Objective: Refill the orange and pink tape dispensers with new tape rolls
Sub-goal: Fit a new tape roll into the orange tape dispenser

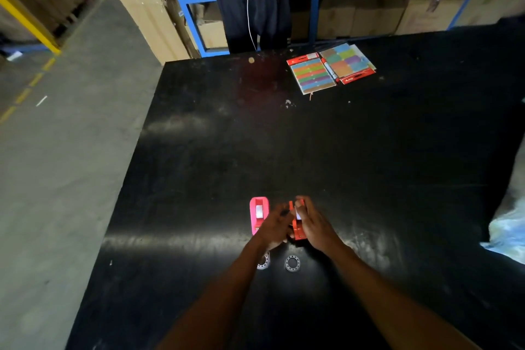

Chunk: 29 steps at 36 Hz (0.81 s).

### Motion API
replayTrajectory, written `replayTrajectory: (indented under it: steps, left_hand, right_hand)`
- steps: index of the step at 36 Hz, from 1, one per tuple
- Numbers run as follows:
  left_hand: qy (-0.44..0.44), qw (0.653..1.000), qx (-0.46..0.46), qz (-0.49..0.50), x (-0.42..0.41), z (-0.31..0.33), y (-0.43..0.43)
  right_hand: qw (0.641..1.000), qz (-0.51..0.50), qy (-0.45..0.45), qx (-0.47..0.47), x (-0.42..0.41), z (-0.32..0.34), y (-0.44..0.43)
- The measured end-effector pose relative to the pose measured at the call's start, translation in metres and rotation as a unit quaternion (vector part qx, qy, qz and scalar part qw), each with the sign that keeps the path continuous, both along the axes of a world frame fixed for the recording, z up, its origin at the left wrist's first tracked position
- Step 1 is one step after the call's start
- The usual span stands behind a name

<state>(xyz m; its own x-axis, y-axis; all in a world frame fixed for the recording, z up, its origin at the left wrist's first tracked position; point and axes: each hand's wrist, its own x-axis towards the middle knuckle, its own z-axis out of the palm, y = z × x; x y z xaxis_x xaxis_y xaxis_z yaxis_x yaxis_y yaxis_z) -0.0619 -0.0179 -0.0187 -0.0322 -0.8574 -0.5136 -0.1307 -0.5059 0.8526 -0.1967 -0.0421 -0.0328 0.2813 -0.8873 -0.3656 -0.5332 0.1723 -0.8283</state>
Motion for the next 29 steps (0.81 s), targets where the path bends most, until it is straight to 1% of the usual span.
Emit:
replayTrajectory:
  steps: [4,7,9,12,14,15,17,18,20,23,26,29]
  left_hand:
    - [0.028,1.0,0.012,0.005,-0.002,0.004,0.005]
    - [0.017,1.0,0.014,0.013,-0.004,0.007,0.007]
    - [-0.006,0.999,0.011,0.03,-0.004,0.01,0.007]
    - [-0.038,0.996,0.013,0.082,0.006,0.013,0.007]
    - [-0.099,0.993,0.006,0.069,0.014,0.01,0.01]
    - [-0.158,0.987,-0.004,0.037,0.016,0.008,0.011]
    - [-0.284,0.958,-0.005,-0.037,0.015,0.0,0.012]
    - [-0.33,0.942,-0.003,-0.06,0.011,-0.004,0.011]
    - [-0.388,0.919,0.0,-0.073,0.0,-0.004,0.011]
    - [-0.437,0.897,0.008,-0.065,-0.014,-0.001,0.008]
    - [-0.449,0.892,0.038,-0.046,-0.022,-0.001,0.004]
    - [-0.461,0.884,0.054,-0.044,-0.025,-0.004,0.0]
  right_hand:
    - [1.0,0.014,-0.003,-0.006,-0.005,-0.001,0.001]
    - [0.999,0.012,-0.031,0.002,-0.006,0.002,-0.002]
    - [0.998,-0.017,-0.057,0.013,-0.007,0.011,-0.003]
    - [0.991,-0.104,-0.077,0.018,-0.017,0.015,-0.008]
    - [0.991,-0.111,-0.07,0.015,-0.029,0.005,-0.012]
    - [0.993,-0.104,-0.055,0.013,-0.033,0.001,-0.014]
    - [0.996,-0.082,-0.039,0.018,-0.038,-0.01,-0.016]
    - [0.997,-0.064,-0.039,0.011,-0.037,-0.006,-0.013]
    - [0.999,-0.033,-0.038,-0.013,-0.032,0.002,-0.006]
    - [0.998,-0.04,-0.052,0.012,-0.03,0.014,0.004]
    - [0.998,-0.039,-0.043,0.015,-0.029,0.02,0.012]
    - [1.0,-0.004,-0.016,-0.001,-0.028,0.017,0.018]
